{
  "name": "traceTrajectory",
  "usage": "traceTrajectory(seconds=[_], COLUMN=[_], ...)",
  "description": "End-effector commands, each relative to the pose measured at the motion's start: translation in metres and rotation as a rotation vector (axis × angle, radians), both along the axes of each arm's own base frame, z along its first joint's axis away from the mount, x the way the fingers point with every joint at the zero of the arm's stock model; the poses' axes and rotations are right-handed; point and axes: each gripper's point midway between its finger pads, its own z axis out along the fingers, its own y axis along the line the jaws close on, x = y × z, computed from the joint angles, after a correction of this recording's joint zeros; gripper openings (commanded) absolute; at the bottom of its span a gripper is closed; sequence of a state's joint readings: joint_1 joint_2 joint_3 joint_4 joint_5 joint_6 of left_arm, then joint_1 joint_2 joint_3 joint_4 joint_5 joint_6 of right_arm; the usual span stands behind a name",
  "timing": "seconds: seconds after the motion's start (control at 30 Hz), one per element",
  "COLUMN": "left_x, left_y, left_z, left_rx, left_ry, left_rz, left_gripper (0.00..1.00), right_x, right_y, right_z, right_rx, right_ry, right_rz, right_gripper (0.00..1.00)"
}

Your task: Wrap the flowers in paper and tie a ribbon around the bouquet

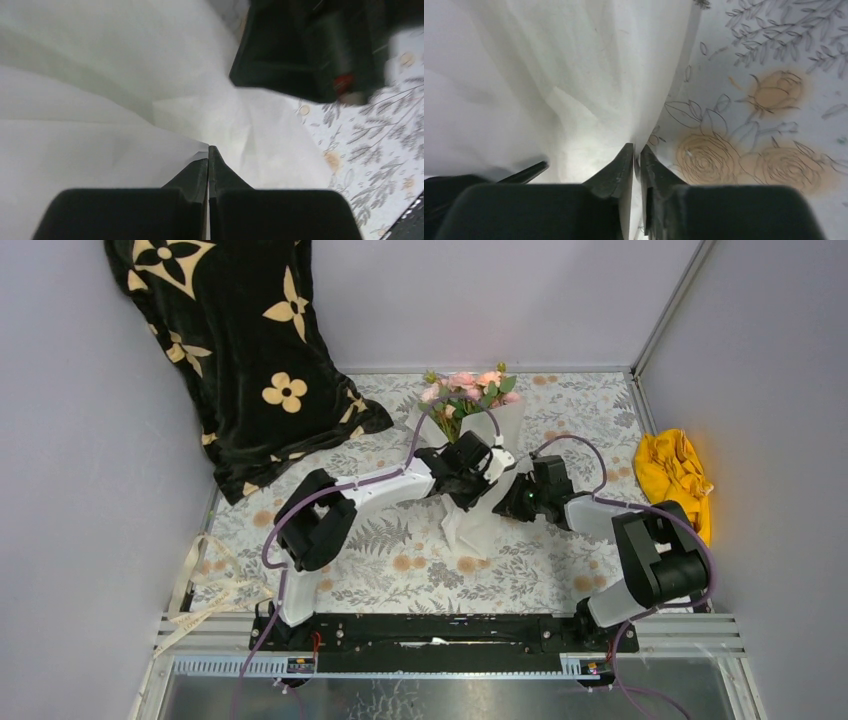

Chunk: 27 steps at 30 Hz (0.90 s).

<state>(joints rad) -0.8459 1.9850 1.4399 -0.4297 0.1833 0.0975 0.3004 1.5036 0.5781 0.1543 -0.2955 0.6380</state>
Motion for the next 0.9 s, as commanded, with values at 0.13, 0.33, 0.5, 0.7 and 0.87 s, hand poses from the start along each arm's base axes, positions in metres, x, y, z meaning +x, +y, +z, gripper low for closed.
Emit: traceTrajectory(seconds=[0.13, 0.33, 0.5, 0.7, 0.87], left_x=[0.011, 0.000, -0.010, -0.013, -0.015], left_y=[-0.051, -0.047, -0.024, -0.010, -0.006], left_z=[0.058, 0.031, -0.015, -0.033, -0.039], left_rx=[-0.134, -0.083, 0.017, 0.062, 0.080], left_ry=[-0.052, -0.037, -0.073, -0.112, -0.119], left_rz=[-0.052, -0.116, -0.191, -0.242, -0.255], left_gripper=[0.00, 0.00, 0.00, 0.00, 0.00], right_x=[0.013, 0.012, 0.011, 0.018, 0.035], right_y=[0.034, 0.039, 0.038, 0.011, -0.030], right_z=[0.017, 0.017, 0.020, 0.035, 0.054], right_rx=[0.238, 0.299, 0.281, 0.153, 0.012], right_ry=[-0.069, -0.065, -0.070, -0.110, -0.167], right_rz=[0.023, 0.013, 0.024, -0.031, -0.084], right_gripper=[0.00, 0.00, 0.05, 0.29, 0.45])
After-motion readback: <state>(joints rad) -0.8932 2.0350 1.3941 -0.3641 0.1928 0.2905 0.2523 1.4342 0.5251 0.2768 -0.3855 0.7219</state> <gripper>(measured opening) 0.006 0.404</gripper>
